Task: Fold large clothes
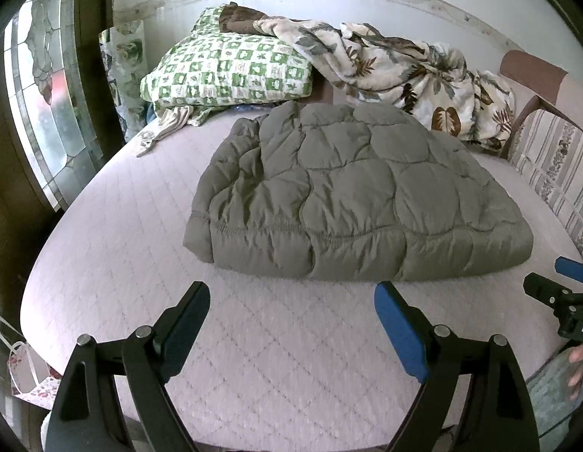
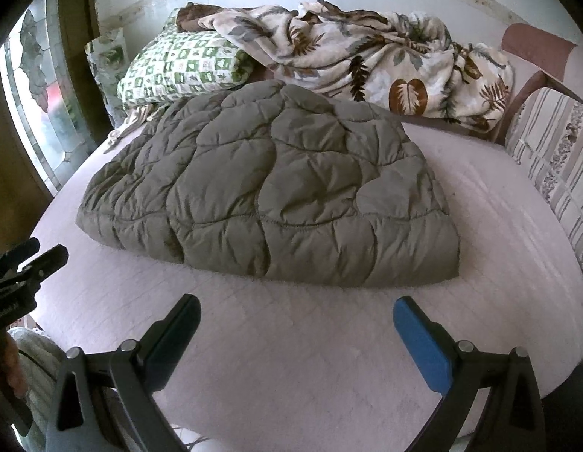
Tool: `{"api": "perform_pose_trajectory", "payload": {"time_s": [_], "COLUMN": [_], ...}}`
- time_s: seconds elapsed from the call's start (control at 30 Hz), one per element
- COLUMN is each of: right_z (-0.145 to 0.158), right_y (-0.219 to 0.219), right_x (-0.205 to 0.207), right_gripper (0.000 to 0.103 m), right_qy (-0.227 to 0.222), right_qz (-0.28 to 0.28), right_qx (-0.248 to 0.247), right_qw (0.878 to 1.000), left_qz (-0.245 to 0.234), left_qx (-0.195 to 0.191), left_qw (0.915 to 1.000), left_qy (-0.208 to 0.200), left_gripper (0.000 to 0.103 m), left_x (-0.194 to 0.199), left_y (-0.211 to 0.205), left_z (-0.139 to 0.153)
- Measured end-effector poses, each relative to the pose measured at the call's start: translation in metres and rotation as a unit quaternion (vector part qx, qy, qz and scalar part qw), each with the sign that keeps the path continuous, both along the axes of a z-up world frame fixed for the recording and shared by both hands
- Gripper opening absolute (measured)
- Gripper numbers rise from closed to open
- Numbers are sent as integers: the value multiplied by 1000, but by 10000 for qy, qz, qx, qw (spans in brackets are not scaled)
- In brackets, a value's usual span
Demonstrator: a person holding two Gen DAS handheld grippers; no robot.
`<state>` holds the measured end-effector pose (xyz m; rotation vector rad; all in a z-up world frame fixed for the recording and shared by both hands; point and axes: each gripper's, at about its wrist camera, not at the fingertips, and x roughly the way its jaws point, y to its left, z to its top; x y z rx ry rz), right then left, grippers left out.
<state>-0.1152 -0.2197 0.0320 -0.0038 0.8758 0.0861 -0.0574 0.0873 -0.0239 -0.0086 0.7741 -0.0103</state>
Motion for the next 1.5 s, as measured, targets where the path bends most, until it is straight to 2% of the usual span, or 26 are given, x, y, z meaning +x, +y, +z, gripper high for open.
{"api": "perform_pose_trajectory", "payload": {"time_s": [0.43, 0.7, 1.03, 1.5], "right_z": [-2, -2, 1, -5], "right_y": [17, 21, 24, 24], "right_x": [-22, -27, -33, -32], "right_gripper": [103, 103, 103, 103], "right_qy": [5, 6, -35, 76], "right_qz": [233, 276, 293, 266], "right_qx": [-1, -11, -18, 0], "right_qw": [9997, 9996, 9996, 9996], "left_qz": [279, 303, 216, 269], "left_qx": [94, 543, 387, 593], "left_qw": [9996, 9980, 9989, 9979], "left_qy": [-42, -144, -144, -22], "left_gripper": [89, 89, 89, 89], "left_x": [-30, -38, -44, -35], "left_y": [16, 7, 5, 0], "left_z": [4, 5, 6, 0]}}
